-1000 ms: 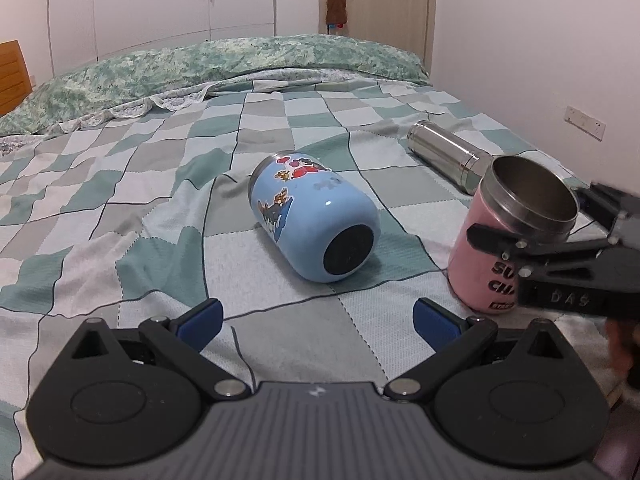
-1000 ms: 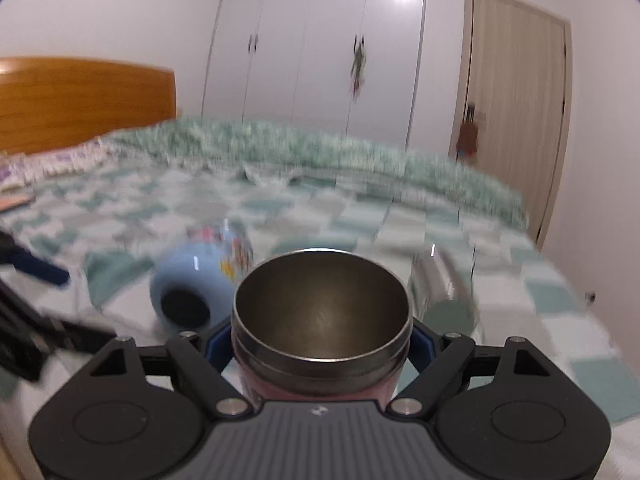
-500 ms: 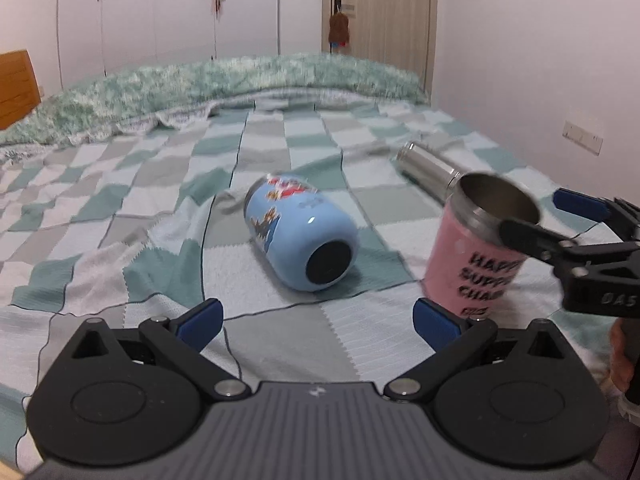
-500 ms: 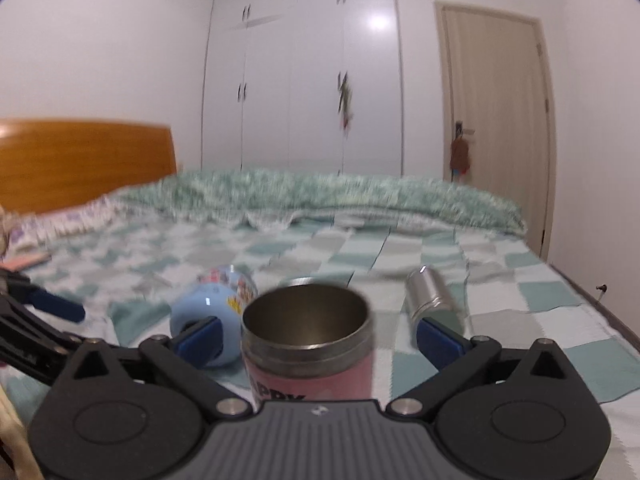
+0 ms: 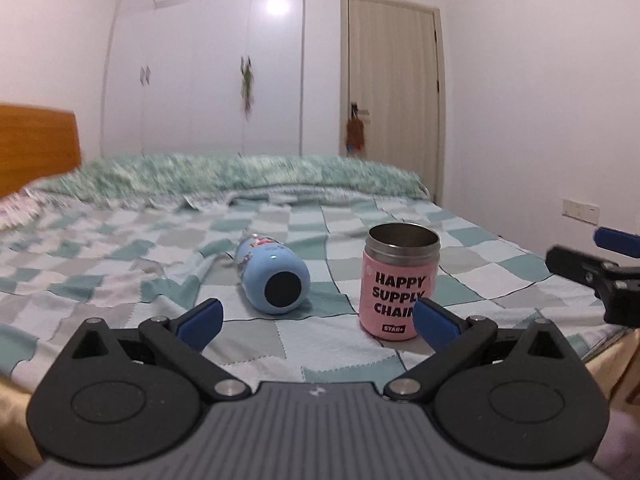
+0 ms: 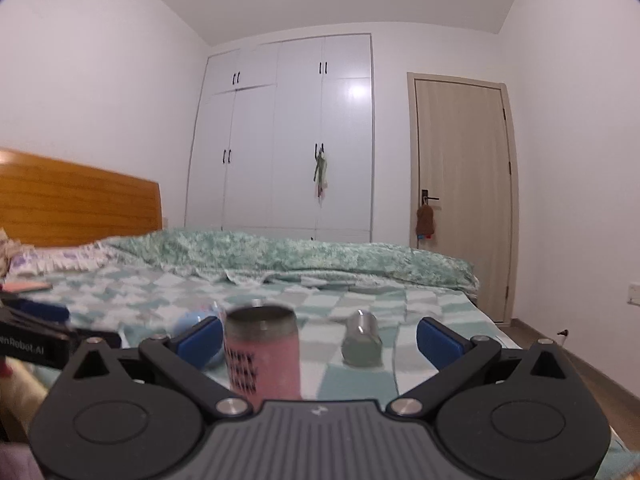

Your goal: Flip cup upright

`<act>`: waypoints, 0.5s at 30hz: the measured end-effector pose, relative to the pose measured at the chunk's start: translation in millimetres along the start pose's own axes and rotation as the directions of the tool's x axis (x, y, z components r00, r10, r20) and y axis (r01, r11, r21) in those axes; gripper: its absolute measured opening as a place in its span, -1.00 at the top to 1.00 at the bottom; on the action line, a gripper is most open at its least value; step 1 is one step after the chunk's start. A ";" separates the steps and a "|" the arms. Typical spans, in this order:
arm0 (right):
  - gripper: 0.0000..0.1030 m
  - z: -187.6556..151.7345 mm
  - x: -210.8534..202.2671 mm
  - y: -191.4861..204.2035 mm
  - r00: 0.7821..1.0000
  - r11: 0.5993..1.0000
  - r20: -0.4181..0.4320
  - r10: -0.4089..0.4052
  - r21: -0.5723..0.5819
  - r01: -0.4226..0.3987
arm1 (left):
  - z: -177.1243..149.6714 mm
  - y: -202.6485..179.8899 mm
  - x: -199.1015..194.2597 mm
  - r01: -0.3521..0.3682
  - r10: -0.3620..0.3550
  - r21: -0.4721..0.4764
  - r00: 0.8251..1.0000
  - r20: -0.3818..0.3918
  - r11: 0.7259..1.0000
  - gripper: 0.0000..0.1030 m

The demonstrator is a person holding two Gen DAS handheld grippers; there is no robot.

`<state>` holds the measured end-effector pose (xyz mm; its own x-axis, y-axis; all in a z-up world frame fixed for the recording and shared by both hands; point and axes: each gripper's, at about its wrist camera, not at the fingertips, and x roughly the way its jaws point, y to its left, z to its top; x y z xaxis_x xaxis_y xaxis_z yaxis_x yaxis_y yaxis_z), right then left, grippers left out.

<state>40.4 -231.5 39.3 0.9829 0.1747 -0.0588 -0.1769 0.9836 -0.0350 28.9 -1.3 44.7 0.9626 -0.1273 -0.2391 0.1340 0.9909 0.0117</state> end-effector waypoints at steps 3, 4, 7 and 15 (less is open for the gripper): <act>-1.00 -21.6 -12.7 0.2 1.000 0.999 -0.017 -0.012 -0.030 0.011 | -17.0 -8.8 -8.4 -0.040 0.038 0.025 0.997 0.062 0.999 -1.00; -1.00 -28.3 -16.6 0.9 1.000 0.999 -0.019 -0.016 -0.037 0.015 | -21.5 -10.6 -10.1 -0.046 0.044 0.029 0.996 0.075 0.999 -1.00; -1.00 -38.7 -22.9 1.9 0.999 0.999 -0.002 -0.033 -0.038 0.033 | -34.2 -17.1 -10.8 -0.073 0.069 0.038 0.993 0.095 0.997 -1.00; -1.00 -41.7 -28.5 -2.5 0.999 0.999 0.032 -0.037 -0.008 0.037 | -35.6 -15.1 -10.5 -0.079 0.077 0.019 0.991 0.112 0.997 -1.00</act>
<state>10.8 -240.8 -0.6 0.9899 0.1395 -0.0254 -0.1405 0.9890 -0.0451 8.4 -13.4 12.5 0.9903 -0.0548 -0.1274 0.0615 0.9969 0.0488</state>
